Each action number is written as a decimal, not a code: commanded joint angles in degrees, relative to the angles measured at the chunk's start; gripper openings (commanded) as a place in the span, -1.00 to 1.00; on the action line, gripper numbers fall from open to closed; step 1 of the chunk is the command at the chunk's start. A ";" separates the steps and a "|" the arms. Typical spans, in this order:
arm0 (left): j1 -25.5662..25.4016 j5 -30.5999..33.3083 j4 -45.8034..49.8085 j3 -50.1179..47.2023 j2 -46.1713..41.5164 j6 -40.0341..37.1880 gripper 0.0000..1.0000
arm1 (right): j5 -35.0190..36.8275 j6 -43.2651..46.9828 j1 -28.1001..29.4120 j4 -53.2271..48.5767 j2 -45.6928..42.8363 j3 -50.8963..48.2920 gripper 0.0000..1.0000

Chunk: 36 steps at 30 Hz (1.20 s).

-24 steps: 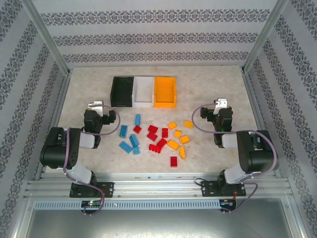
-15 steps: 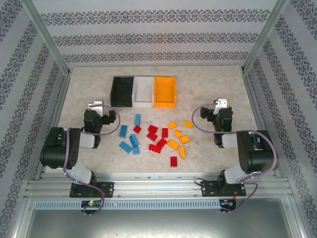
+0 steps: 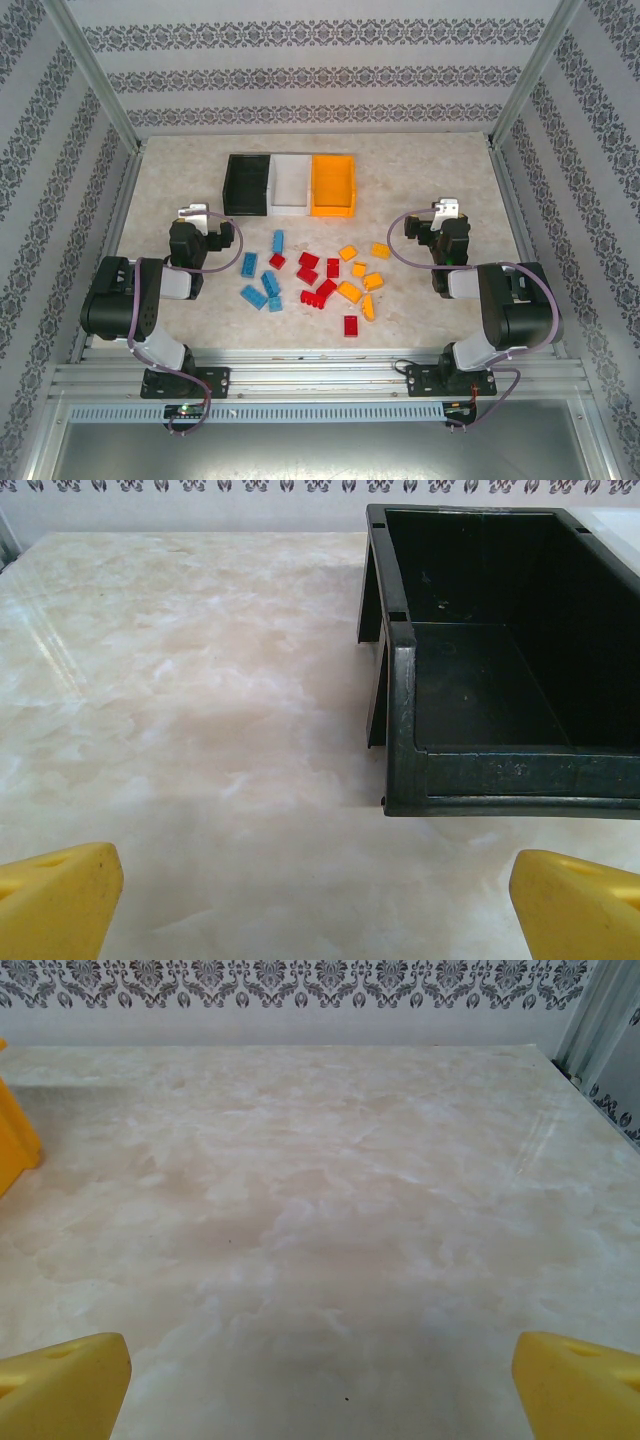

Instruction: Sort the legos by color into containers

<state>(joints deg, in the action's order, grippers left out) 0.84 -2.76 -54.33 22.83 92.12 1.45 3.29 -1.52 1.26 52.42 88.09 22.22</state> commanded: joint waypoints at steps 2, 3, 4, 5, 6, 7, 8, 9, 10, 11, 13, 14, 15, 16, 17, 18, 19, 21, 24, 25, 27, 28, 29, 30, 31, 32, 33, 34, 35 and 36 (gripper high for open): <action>0.26 0.39 0.94 -0.51 -1.24 -1.09 1.00 | -1.48 0.01 -0.20 0.35 -0.92 -0.42 0.96; 0.21 0.42 0.88 -0.51 -1.24 -1.00 1.00 | -1.37 -0.05 -0.20 0.38 -0.91 -0.42 0.96; 0.26 1.01 0.65 -0.67 -1.22 -0.75 1.00 | -1.44 -0.06 -0.20 0.40 -0.95 -0.42 0.96; 0.21 1.82 0.01 -1.00 -1.25 -0.42 1.00 | -1.53 -0.11 -0.20 0.05 -0.84 -0.21 0.96; 0.21 2.90 -0.46 -1.24 -1.23 0.04 1.00 | -2.14 -0.35 -0.47 -0.37 -0.66 0.09 0.96; 0.21 3.50 -0.68 -1.31 -1.26 0.21 1.00 | -3.07 -0.62 -1.02 -0.31 -0.77 0.03 0.96; 0.22 3.55 -0.68 -1.36 -1.28 0.21 1.00 | -3.27 -0.61 -1.15 0.28 -0.96 -0.38 0.96; 0.21 3.89 -1.38 -1.70 -1.58 0.30 1.00 | -3.37 -0.52 -1.08 1.01 -1.17 -0.67 0.96; 0.21 4.40 -0.91 -2.20 -3.17 0.31 1.00 | -2.49 -0.20 -0.56 0.73 -2.35 -0.56 0.96; 0.15 5.48 0.80 -2.60 -5.78 0.46 1.00 | 0.44 0.27 0.38 -6.05 -5.44 1.21 0.96; 0.04 8.90 8.08 -2.39 -12.93 2.23 1.00 | 5.16 -1.76 1.90 -25.56 -11.47 8.89 0.96; 0.04 11.26 15.25 -1.09 -17.48 4.73 1.00 | 6.82 -7.95 2.06 -35.87 -13.50 13.28 0.96; 0.05 13.18 23.04 0.90 -21.18 8.18 1.00 | 5.20 -12.58 1.72 -45.00 -15.05 17.33 0.96; 0.12 13.61 33.35 4.12 -25.01 11.50 1.00 | 0.84 -14.69 1.60 -53.87 -16.24 21.71 0.96; 0.08 12.88 43.33 7.77 -27.86 14.66 1.00 | -2.37 -16.33 1.97 -60.65 -17.28 24.98 0.96; 0.06 12.32 51.12 10.74 -29.51 18.08 1.00 | -5.24 -17.76 2.69 -65.30 -17.92 26.93 0.96; -0.12 12.26 58.13 13.58 -30.77 22.19 1.00 | -7.63 -19.32 3.47 -69.85 -18.82 28.86 0.96; -0.47 11.14 69.41 17.46 -31.95 28.85 1.00 | -10.67 -22.86 5.75 -78.23 -19.97 32.04 0.96; -4.61 14.69 80.49 20.39 -34.82 32.94 1.00 | -10.90 -26.97 11.39 -91.17 -18.78 36.95 0.92; -6.36 15.57 82.83 21.06 -35.76 31.70 1.00 | -10.65 -27.97 13.75 -95.37 -17.35 38.55 0.91; -8.04 14.38 87.92 22.69 -36.61 30.10 1.00 | -7.89 -30.25 18.00 -102.81 -13.72 41.83 0.91; -8.41 11.70 90.14 23.26 -36.36 29.75 1.00 | -7.16 -30.96 19.52 -105.97 -11.60 43.38 0.90; -9.23 9.78 92.46 23.91 -35.74 29.63 1.00 | -5.89 -31.48 20.66 -108.15 -9.47 44.63 0.87; -10.11 8.08 94.15 24.47 -34.89 29.10 1.00 | -4.34 -32.33 21.49 -109.13 -8.05 45.24 0.84; -11.47 6.74 95.62 24.83 -33.94 28.92 1.00 | -3.71 -33.23 22.12 -109.13 -6.39 45.55 0.81; -13.02 5.77 96.54 25.09 -33.08 28.80 1.00 | -3.50 -34.38 22.44 -109.03 -4.84 45.87 0.78; -14.41 5.14 97.13 25.28 -32.40 28.70 1.00 | -2.88 -35.48 22.79 -109.18 -3.42 46.34 0.77; -15.77 4.36 97.34 25.38 -31.84 28.50 1.00 | -2.11 -36.76 23.12 -109.31 -1.63 46.83 0.77; -16.73 3.25 97.51 25.66 -31.28 28.18 1.00 | -1.66 -37.86 23.34 -109.20 -0.08 47.10 0.77; -17.17 2.43 97.64 25.79 -31.11 28.08 1.00 | -1.36 -39.04 23.43 -109.03 1.21 47.26 0.77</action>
<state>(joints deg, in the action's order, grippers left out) -14.48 3.49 36.73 46.59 60.58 29.26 -1.69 -34.92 24.14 -51.44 87.13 67.18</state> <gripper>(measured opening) 0.999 0.886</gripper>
